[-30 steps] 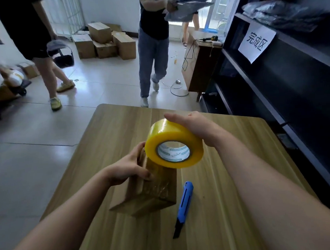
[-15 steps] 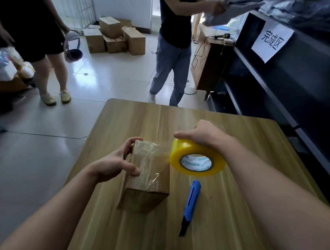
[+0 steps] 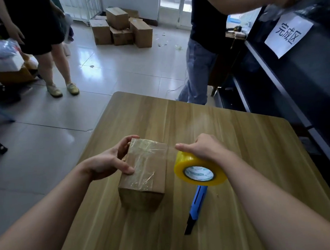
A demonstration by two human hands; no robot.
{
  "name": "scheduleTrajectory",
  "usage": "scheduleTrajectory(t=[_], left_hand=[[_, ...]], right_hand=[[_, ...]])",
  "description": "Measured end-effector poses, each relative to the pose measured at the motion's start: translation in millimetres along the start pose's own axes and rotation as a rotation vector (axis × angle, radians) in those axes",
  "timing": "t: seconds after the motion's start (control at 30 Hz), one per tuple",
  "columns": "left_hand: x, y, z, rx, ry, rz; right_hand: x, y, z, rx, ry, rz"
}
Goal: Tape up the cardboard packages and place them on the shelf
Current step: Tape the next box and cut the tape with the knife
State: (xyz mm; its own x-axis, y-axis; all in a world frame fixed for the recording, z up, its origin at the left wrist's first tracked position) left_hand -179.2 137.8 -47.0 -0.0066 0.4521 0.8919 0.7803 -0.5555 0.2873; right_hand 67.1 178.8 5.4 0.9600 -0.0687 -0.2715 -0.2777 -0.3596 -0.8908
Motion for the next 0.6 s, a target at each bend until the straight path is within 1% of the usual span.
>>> scheduleTrajectory(t=[0.17,0.3,0.43,0.53,0.6], left_hand=[[0.6,-5.3,-6.6,0.016,-0.013,0.009],[3.5,-1.8,-7.4,-0.006,-0.016,0.039],[3.5,-2.5,-9.5,-0.021,-0.039,0.039],[9.7,-2.8,-13.1,-0.025,-0.110,0.123],[15.5,-6.6,-16.1,0.024,-0.203,0.235]], right_hand=[[-5.5,15.9,9.8,0.009,-0.044,0.027],[-6.1,23.9,11.6,0.042,-0.058,0.079],[-14.8,33.8,7.9,0.055,-0.080,0.049],[-22.1,36.5,7.2,0.052,-0.077,0.009],[-24.3,33.7,6.7,0.059,-0.063,-0.028]])
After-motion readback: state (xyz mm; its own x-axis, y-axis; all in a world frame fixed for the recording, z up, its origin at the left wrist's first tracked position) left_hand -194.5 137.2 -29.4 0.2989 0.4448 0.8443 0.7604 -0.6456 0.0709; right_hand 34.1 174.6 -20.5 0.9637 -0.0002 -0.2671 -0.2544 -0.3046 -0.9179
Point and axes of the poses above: each hand's wrist, its own z-axis towards the middle knuckle, its own y-axis out of the palm, x = y × z, the point moved 9 cm from there along z, towards the middle knuckle, and after that the axes turned 5 degrees about -y, right-handed, at the moved point
